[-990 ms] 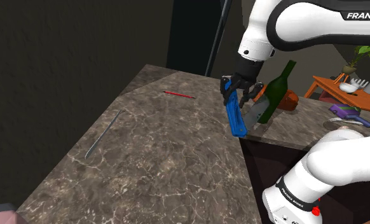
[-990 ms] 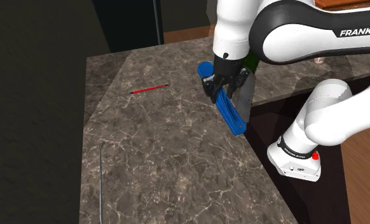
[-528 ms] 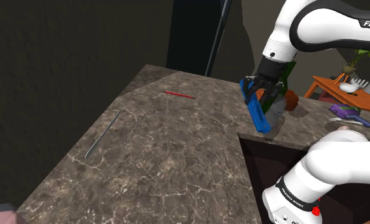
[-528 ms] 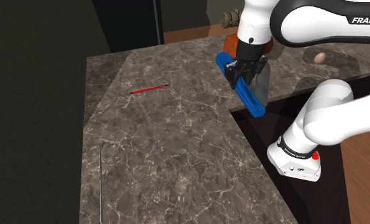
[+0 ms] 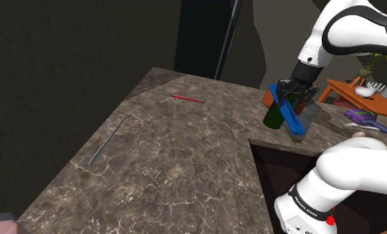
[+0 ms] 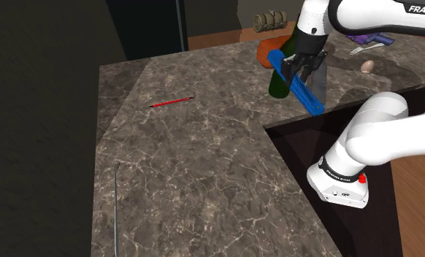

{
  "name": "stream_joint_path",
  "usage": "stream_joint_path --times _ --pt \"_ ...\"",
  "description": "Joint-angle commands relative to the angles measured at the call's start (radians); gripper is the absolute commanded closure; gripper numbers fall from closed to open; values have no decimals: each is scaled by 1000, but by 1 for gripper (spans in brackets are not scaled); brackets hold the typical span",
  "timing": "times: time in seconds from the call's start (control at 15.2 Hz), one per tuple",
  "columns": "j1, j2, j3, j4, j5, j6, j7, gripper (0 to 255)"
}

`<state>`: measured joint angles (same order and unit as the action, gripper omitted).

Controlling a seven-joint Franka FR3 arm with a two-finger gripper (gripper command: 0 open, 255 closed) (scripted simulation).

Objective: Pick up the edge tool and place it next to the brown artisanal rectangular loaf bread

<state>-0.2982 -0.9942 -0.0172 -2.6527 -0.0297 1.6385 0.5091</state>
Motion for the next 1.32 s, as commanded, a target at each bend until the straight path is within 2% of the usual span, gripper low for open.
stream_joint_path --times 0.0,0.73,1.25 --pt "-27 -7 -54 -7 -48 2 -54 255" --pt "-145 65 -342 70 -280 28 -326 255" --pt "-166 212 -549 212 -388 83 -515 255"
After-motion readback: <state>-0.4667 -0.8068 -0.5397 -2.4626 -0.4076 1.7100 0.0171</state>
